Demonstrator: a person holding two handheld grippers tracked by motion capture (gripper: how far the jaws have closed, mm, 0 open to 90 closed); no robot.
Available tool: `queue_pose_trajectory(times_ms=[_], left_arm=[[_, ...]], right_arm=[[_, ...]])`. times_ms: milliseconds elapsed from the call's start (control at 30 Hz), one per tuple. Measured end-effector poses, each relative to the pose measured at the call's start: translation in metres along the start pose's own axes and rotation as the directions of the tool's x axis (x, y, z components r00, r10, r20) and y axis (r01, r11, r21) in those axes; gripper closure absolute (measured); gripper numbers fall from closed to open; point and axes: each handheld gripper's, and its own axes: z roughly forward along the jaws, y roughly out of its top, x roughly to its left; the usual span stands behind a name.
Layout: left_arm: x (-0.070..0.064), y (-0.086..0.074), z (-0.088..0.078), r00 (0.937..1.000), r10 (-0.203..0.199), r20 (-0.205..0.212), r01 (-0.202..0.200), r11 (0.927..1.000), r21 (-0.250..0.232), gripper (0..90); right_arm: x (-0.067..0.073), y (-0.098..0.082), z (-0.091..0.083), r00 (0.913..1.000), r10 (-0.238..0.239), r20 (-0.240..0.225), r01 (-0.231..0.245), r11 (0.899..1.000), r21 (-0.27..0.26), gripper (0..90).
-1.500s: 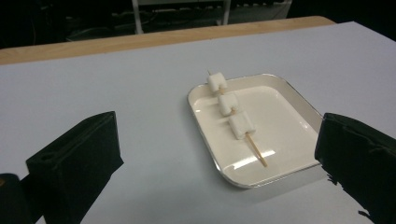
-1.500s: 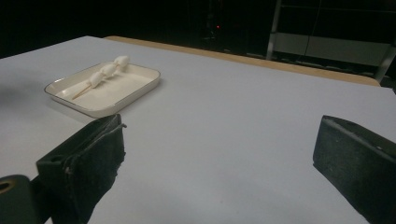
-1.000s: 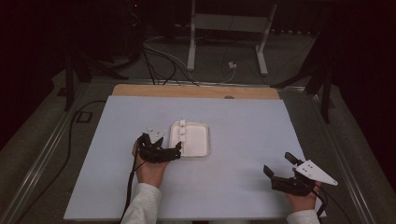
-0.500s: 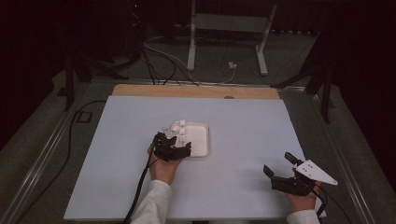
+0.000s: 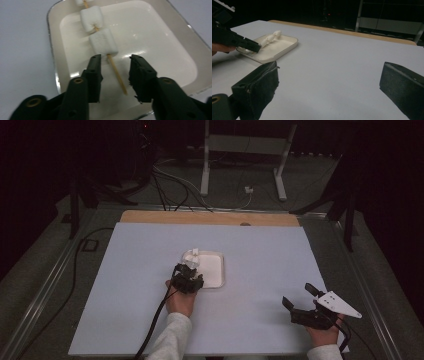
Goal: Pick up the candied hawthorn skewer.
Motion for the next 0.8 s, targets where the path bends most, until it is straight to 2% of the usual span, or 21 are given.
queue_pose_trajectory(times_ms=[33,233,367,500,633,700,800], left_arm=[[0.0005,0.0011,0.0008,0.9998,0.01,-0.017,-0.01,0.9999,0.004,70.1],[0.0017,0.005,0.0037,0.9994,0.006,-0.033,-0.005,0.9999,0.009,79.0],[0.0019,0.0086,0.0068,0.9992,-0.001,-0.041,0.001,0.9999,0.011,82.0],[0.0069,0.0109,0.0097,0.9995,-0.021,-0.024,0.021,0.9998,0.002,82.2],[0.0062,0.01,0.0087,0.9997,0.008,-0.022,-0.008,1.0,0.005,74.7],[0.0049,0.0091,0.0067,0.9991,0.04,-0.015,-0.04,0.9991,0.015,75.6],[0.0052,0.0096,0.0056,0.9988,0.048,-0.002,-0.048,0.9984,0.028,83.1]], right_arm=[[0.0001,0.0,0.0001,1.0,0.0,-0.001,0.0,1.0,0.0,2.2],[0.001,0.0002,0.0005,1.0,-0.001,-0.003,0.001,1.0,0.002,2.1],[0.0007,0.0001,0.0005,1.0,0.0,-0.003,0.0,1.0,0.002,2.2],[0.0,-0.0001,0.0003,1.0,0.001,-0.002,-0.001,1.0,0.001,2.2],[-0.0008,-0.0003,0.0001,1.0,0.005,-0.001,-0.005,1.0,0.003,2.2],[-0.0009,-0.0004,0.0001,1.0,0.006,-0.001,-0.006,1.0,0.003,2.2],[-0.0012,-0.0005,0.0002,0.9999,0.014,-0.005,-0.014,1.0,0.002,2.2]])
